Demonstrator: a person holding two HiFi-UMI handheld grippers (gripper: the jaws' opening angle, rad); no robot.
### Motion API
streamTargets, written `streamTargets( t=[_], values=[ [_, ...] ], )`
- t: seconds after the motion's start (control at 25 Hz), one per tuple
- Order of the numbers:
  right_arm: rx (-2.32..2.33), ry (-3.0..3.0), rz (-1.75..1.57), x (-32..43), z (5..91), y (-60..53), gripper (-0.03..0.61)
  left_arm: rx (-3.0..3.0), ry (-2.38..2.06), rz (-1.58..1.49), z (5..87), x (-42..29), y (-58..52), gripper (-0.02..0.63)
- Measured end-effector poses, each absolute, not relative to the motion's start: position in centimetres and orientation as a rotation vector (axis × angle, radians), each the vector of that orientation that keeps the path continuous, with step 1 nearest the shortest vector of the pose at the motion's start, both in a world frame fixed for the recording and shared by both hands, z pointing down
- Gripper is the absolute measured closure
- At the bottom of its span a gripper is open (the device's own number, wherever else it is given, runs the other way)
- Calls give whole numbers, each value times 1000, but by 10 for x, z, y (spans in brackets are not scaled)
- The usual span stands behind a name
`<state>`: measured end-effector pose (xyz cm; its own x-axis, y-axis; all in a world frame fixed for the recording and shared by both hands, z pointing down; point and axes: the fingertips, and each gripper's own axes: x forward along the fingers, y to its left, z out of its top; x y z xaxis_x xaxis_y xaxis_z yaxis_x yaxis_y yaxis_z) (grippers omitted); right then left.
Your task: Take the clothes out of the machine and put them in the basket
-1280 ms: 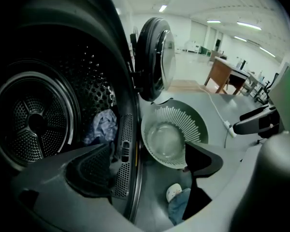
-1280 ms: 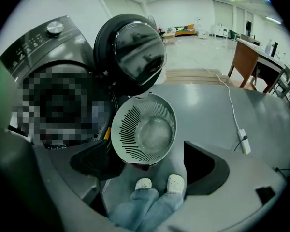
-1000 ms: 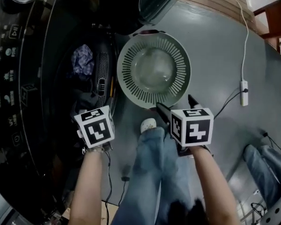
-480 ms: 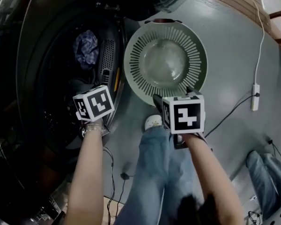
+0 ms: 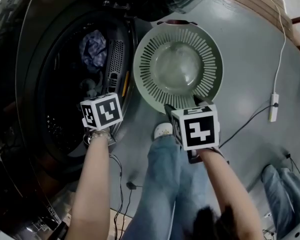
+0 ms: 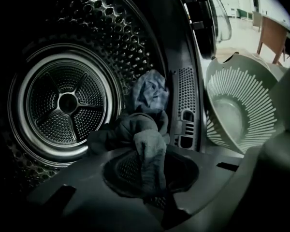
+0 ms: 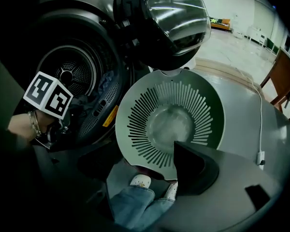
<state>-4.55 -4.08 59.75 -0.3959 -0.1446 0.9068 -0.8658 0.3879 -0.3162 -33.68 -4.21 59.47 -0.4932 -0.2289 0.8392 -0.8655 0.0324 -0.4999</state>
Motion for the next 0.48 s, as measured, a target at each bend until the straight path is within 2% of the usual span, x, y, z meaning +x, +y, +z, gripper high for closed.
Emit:
streamTargets(
  t=[0.32,0.48],
  values=[
    [930,-1766,1090,-15,598,-43,249,1227,-1718,1381,576,-285,-49,558],
    [976,-1755,1068,9,595,-48,250,1289,-1672,1344,569,-248,-57,558]
  ],
)
